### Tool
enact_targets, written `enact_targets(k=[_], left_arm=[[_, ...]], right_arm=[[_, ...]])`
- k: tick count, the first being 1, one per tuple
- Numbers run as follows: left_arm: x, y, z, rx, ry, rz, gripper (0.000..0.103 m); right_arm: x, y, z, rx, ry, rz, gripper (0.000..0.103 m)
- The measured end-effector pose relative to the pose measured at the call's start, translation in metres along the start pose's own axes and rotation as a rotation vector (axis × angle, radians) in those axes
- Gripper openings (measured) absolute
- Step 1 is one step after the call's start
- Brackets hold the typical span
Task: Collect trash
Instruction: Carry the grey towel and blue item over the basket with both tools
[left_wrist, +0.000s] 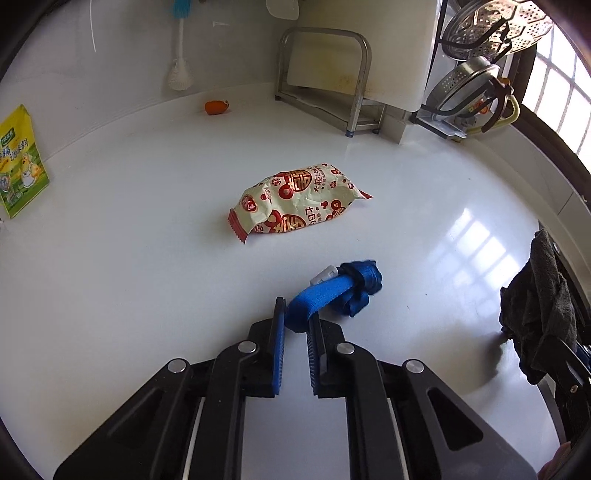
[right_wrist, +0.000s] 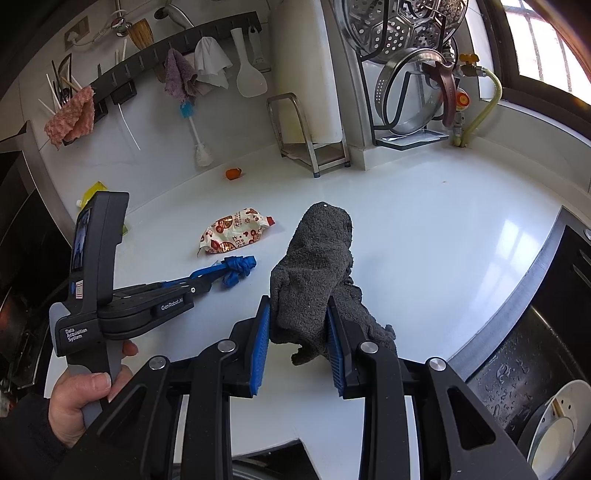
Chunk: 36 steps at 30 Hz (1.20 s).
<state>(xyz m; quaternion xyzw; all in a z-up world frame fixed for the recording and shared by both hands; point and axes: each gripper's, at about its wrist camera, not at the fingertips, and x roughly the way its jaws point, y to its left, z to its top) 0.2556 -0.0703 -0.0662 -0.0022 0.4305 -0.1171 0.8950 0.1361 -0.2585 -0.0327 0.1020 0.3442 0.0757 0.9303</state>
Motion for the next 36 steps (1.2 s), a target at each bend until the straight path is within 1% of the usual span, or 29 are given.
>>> enact_targets(k=[5,9,15,19,24,28,36], left_arm=[[-0.038,0.006,-0.019,-0.003,-0.035,-0.027,0.011],[-0.077,0.008,-0.040,0.010,-0.083,-0.020,0.011],[-0.132,0.010,-0.090,0.034,-0.138,-0.007,0.011],[-0.160,0.006,-0.125,0.061,-0.167,0.000,0.011],[-0.178,0.001,-0.165,0.077,-0.160,-0.020,0.011],[-0.189,-0.005,-0.195,0.107,-0.151,-0.020,0.011],[-0.190,-0.010,-0.235,0.126,-0.105,-0.032,0.011]], right_arm=[[-0.017,0.006,-0.016,0.018,0.006,0.009,0.028],[-0.042,0.016,-0.033,0.023,0.000,0.017,0.028],[-0.086,0.030,-0.075,0.053,-0.012,0.022,0.028],[-0.114,0.039,-0.109,0.071,-0.019,0.009,0.028],[-0.133,0.049,-0.150,0.074,0.002,-0.018,0.028],[-0.141,0.051,-0.179,0.096,0.036,-0.012,0.028],[-0.154,0.055,-0.219,0.100,0.083,-0.016,0.028]])
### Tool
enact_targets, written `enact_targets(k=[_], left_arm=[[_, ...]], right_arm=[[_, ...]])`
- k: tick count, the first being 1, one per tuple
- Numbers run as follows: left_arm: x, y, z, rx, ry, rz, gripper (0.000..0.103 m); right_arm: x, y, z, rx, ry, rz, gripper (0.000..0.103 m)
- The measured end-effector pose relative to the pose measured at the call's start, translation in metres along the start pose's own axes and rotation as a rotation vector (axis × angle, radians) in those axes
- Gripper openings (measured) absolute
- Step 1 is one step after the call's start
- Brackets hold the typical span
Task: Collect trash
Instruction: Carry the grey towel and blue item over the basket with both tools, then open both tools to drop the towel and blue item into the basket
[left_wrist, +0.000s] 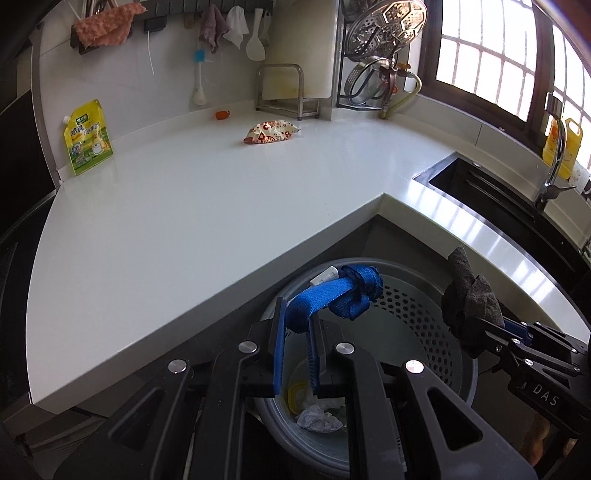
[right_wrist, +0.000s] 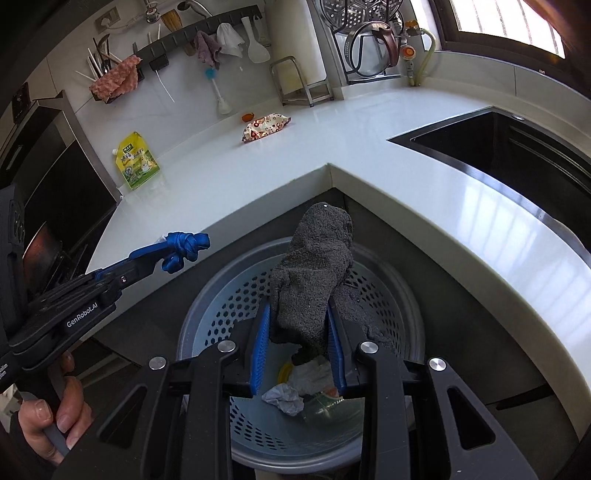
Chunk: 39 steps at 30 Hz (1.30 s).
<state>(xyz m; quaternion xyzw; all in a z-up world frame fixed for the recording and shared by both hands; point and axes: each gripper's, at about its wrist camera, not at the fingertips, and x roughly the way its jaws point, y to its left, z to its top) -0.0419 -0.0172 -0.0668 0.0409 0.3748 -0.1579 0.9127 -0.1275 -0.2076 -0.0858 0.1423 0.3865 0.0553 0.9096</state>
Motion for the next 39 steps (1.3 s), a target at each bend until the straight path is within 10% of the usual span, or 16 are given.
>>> enact_targets(k=[39], left_arm=[[0.032,-0.020,-0.034,0.034,0.130,0.015,0.011]], right_arm=[[0.022,-0.007,-0.029,0.011,0.104,0.007,0.028]])
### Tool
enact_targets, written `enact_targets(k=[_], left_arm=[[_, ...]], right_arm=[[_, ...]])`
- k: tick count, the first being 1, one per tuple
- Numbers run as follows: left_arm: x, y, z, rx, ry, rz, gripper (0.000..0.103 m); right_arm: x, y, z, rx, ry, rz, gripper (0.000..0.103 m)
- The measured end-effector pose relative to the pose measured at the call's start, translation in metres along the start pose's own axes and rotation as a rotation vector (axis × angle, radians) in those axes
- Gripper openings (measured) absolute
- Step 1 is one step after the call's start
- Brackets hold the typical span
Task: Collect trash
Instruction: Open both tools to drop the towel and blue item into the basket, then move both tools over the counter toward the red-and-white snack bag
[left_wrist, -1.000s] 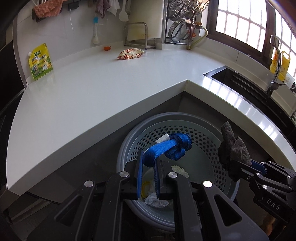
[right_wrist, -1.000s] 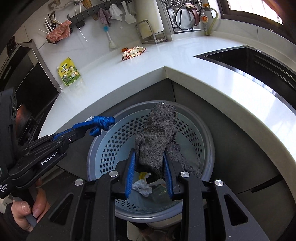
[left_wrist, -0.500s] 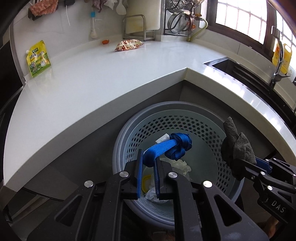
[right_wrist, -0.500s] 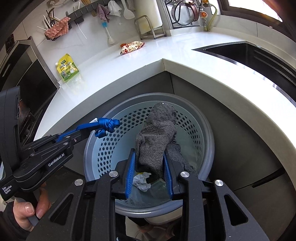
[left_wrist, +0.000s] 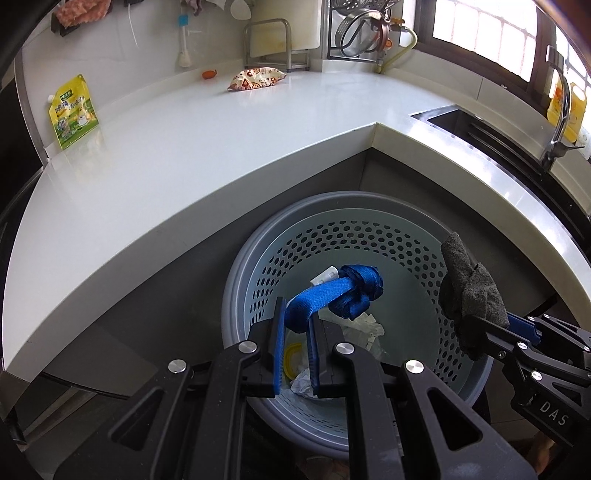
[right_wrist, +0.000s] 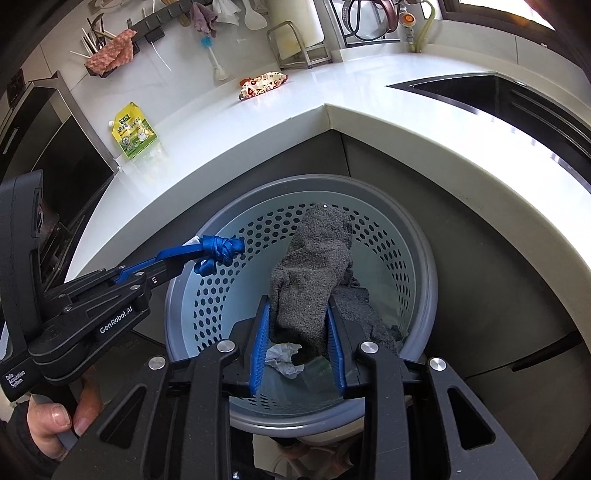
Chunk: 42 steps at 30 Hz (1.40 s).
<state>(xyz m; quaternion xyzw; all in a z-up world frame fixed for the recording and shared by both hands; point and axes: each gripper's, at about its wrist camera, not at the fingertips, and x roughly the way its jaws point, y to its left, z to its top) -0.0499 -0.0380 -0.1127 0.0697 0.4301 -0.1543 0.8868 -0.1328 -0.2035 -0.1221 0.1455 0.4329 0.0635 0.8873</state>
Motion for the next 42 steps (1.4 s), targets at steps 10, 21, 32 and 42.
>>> enact_targets(k=[10,21,32,42], left_arm=[[0.002,0.001,-0.001,-0.011,0.007,0.002,0.011],[0.004,0.004,-0.001,-0.030,0.017,0.000,0.034],[-0.002,0.007,0.000,-0.056,-0.008,0.005,0.064],[-0.014,0.011,0.002,-0.068,-0.040,0.001,0.072]], right_arm=[[0.002,-0.003,-0.001,0.010,0.004,0.009,0.028],[-0.002,-0.005,0.001,0.026,-0.031,0.010,0.055],[-0.007,-0.008,0.001,0.037,-0.040,0.009,0.056],[-0.016,-0.006,0.002,0.035,-0.065,0.005,0.059]])
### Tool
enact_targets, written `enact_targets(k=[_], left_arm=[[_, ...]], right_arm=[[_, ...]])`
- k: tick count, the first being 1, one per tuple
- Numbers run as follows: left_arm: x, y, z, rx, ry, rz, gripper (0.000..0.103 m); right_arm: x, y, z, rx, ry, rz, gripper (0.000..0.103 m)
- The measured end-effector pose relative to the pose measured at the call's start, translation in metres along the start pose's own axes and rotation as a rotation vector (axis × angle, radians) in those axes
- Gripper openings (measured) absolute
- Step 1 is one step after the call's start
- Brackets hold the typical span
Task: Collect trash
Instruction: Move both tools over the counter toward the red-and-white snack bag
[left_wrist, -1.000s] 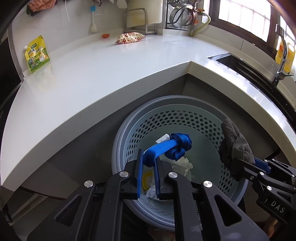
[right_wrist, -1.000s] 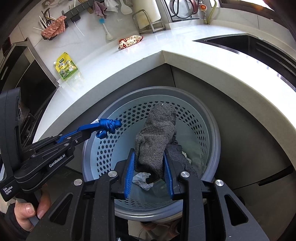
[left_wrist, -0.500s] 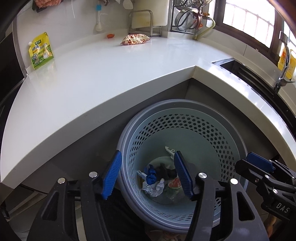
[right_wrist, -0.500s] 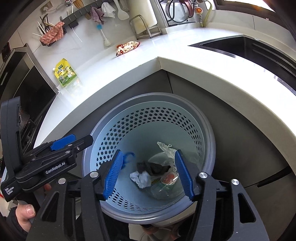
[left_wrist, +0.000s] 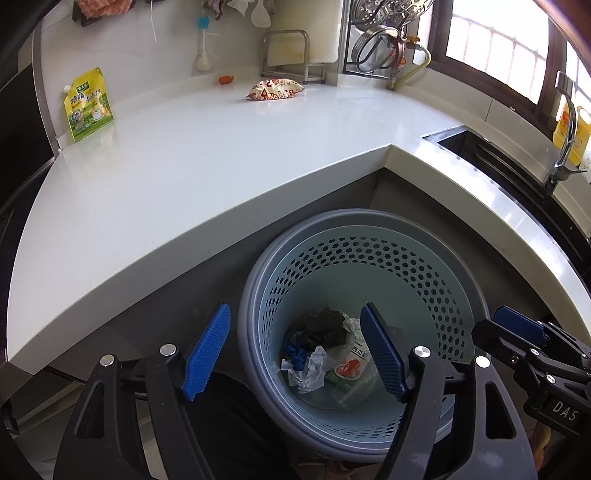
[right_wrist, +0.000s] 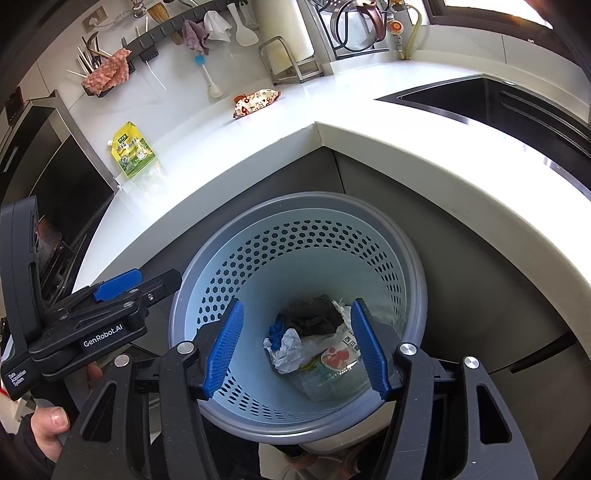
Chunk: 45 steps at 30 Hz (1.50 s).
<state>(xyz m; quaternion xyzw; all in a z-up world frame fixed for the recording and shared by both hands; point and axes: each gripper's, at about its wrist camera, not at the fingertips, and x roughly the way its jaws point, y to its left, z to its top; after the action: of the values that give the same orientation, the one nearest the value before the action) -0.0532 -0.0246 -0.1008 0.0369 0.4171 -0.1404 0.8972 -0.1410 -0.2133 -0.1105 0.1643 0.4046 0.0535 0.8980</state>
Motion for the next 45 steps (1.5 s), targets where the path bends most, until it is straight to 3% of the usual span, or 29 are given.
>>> enact_targets(k=[24,27,36,45], left_arm=[[-0.057,0.014,0.007,-0.004,-0.108,-0.023,0.087],[-0.064,0.018,0.014,-0.014,-0.129,-0.023,0.090],[-0.068,0.039,0.058,-0.062,-0.199,0.019,0.095],[-0.022,0.073,0.143,-0.111,-0.225,0.085,0.096]], right_arm=[[-0.048,0.030,0.018,-0.045,-0.105,0.001,0.066],[-0.051,0.034,0.027,-0.057,-0.130,0.007,0.071],[-0.029,0.034,0.082,-0.089,-0.149,0.037,0.073],[0.033,0.036,0.176,-0.139,-0.145,0.081,0.073]])
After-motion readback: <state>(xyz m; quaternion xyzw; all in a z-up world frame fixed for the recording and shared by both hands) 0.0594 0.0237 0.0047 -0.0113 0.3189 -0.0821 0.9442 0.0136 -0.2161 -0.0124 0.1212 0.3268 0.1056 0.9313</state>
